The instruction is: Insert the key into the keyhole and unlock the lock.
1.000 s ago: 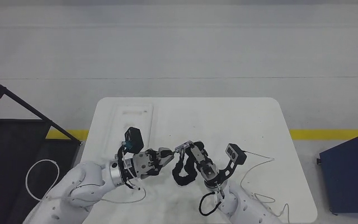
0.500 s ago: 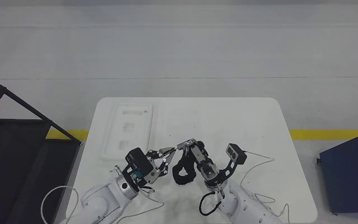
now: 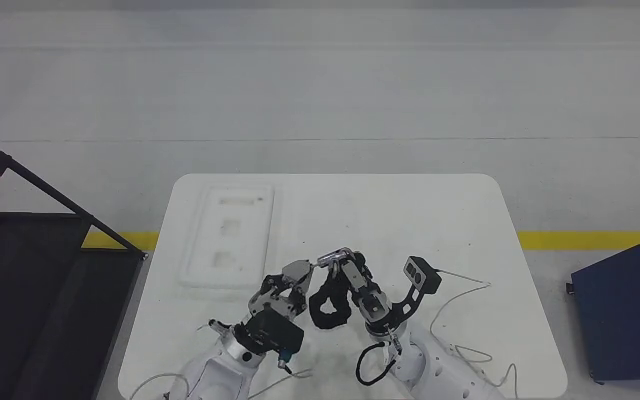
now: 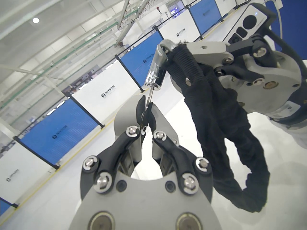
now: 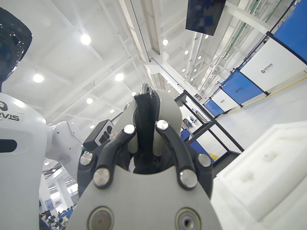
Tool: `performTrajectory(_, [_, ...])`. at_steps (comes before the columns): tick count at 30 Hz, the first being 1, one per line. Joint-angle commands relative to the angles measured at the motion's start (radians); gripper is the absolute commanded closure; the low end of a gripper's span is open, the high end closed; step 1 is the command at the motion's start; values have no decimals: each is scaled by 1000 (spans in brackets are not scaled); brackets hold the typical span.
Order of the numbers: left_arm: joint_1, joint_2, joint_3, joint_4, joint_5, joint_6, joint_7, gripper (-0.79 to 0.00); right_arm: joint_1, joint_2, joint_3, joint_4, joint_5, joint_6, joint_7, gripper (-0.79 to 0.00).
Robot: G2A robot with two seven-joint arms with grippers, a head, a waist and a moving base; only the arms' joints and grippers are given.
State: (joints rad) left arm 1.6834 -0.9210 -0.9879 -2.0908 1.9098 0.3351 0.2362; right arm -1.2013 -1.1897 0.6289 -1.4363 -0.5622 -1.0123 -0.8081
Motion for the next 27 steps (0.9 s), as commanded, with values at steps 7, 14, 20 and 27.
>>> performTrajectory(7, [-47, -36, 86, 80, 212, 112, -29, 0, 0, 0, 0, 0, 0, 0, 0, 0])
performTrajectory(14, [-96, -69, 124, 147, 362, 235, -69, 0, 0, 0, 0, 0, 0, 0, 0, 0])
performTrajectory(20, [-111, -97, 157, 184, 452, 313, -112, 0, 0, 0, 0, 0, 0, 0, 0, 0])
performTrajectory(27, [-120, -121, 160, 209, 510, 380, -142, 0, 0, 0, 0, 0, 0, 0, 0, 0])
